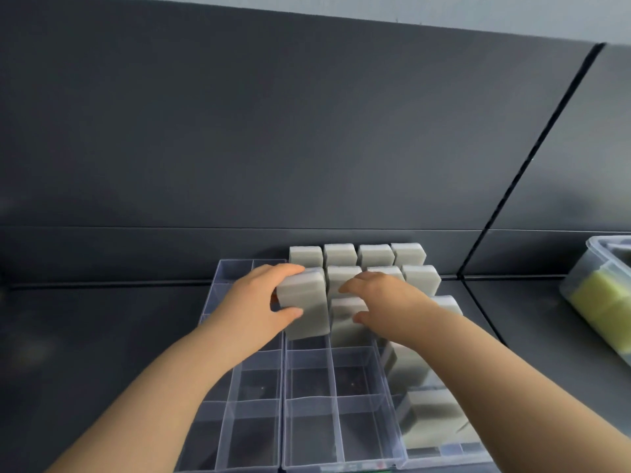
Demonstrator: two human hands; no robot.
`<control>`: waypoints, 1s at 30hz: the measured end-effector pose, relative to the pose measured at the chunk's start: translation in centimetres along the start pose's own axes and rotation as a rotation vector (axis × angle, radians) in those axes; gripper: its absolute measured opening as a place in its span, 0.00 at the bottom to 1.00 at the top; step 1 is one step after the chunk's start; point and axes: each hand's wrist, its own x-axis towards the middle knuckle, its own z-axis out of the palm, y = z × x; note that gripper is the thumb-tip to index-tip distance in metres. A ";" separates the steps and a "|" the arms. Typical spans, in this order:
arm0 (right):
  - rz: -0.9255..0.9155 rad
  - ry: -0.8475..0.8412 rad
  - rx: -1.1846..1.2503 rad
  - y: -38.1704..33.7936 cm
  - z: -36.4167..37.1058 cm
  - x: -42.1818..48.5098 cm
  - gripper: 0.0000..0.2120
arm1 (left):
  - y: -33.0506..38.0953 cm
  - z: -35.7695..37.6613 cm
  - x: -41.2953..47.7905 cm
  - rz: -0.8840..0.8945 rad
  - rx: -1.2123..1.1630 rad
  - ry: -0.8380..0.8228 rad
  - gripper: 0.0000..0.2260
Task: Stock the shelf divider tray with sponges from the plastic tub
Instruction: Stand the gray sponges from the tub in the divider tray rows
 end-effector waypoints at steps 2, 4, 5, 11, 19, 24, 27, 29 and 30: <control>0.000 -0.005 0.014 0.1 0.1 0.0 0.22 | 0.0 0.4 0.3 -0.004 0.017 -0.023 0.24; -0.012 -0.006 0.002 0.0 0.2 0.0 0.21 | -0.1 0.9 0.5 -0.005 0.040 -0.046 0.24; -0.018 -0.004 -0.004 0.0 0.3 0.0 0.20 | -0.2 1.1 0.7 -0.009 0.051 -0.062 0.24; -0.033 0.047 0.053 0.2 0.0 -0.5 0.19 | -1.0 2.7 1.4 -0.036 0.119 -0.117 0.24; -0.076 0.024 0.019 0.0 0.3 -0.2 0.19 | -2.1 4.3 1.4 -0.064 0.195 -0.138 0.24; -0.077 0.015 0.016 0.0 0.5 0.0 0.19 | -2.3 4.8 1.1 -0.060 0.210 -0.141 0.23; -0.086 0.019 0.016 0.2 0.5 0.0 0.19 | -2.2 4.8 1.1 -0.070 0.224 -0.145 0.24; -0.093 0.028 0.011 0.3 0.5 0.0 0.20 | -1.9 4.6 1.1 -0.072 0.242 -0.153 0.25; -0.097 0.037 0.017 0.4 0.5 -0.1 0.20 | -1.7 4.5 1.0 -0.071 0.251 -0.154 0.25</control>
